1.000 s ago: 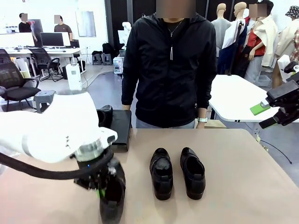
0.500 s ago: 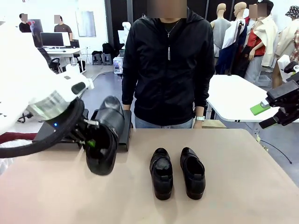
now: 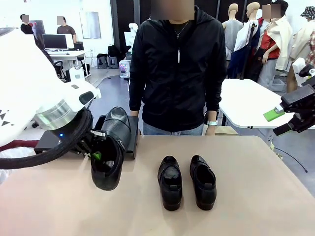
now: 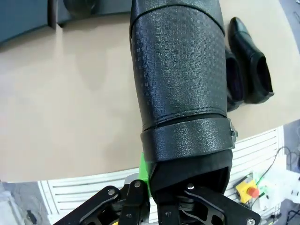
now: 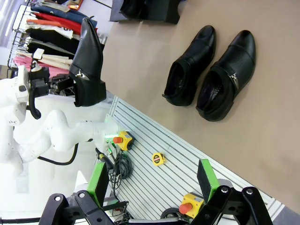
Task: Organize the shoes by placing them on the stand.
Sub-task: Place the Shoe from the middle of the table onto the Shoes Stand.
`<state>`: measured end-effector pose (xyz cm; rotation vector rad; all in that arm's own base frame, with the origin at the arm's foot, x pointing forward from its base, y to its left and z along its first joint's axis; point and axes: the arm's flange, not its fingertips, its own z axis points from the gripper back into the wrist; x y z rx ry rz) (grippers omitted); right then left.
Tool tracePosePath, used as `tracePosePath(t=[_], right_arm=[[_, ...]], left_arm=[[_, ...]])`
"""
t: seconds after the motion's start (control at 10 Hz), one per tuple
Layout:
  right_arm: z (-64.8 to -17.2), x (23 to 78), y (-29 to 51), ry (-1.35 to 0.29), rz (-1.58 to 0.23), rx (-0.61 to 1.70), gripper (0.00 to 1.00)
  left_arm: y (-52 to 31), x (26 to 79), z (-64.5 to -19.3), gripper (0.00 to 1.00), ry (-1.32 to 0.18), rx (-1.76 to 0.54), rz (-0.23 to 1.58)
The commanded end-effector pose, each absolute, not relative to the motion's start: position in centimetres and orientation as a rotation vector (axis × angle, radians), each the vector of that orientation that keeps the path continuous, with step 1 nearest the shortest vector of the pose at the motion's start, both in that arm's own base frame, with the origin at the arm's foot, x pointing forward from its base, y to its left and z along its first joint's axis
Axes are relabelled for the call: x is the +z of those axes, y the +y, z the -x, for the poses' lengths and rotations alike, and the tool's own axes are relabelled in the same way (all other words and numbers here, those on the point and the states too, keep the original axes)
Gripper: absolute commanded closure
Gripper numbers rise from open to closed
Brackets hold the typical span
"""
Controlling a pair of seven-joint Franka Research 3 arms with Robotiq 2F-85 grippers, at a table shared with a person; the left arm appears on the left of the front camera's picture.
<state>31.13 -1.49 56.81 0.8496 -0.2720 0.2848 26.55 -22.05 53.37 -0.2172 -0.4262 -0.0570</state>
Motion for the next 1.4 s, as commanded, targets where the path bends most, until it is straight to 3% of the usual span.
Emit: tracePosePath(t=[0.0, 0.4, 0.6, 0.9, 1.3], right_arm=[[-31.1, 57.2, -1.5, -0.263, -0.851, 0.274, 0.00], [-31.1, 57.2, -1.5, -0.263, -0.851, 0.274, 0.00], [-31.1, 57.2, -1.5, -0.263, -0.851, 0.274, 0.00], [-31.1, 57.2, -1.5, -0.263, -0.851, 0.274, 0.00], [-31.1, 57.2, -1.5, -0.263, -0.851, 0.274, 0.00]], left_arm=[[-23.1, 54.6, -32.7, 1.00, -0.483, -0.009, 0.218], [-26.8, 50.5, -47.9, 1.00, -0.499, -0.036, 0.305], [-27.0, 48.1, -53.6, 1.00, -0.506, 0.018, 0.244], [-25.6, 46.8, -56.9, 1.00, -0.485, 0.094, 0.157], [-25.1, 45.6, -58.1, 1.00, -0.513, 0.115, 0.096]])
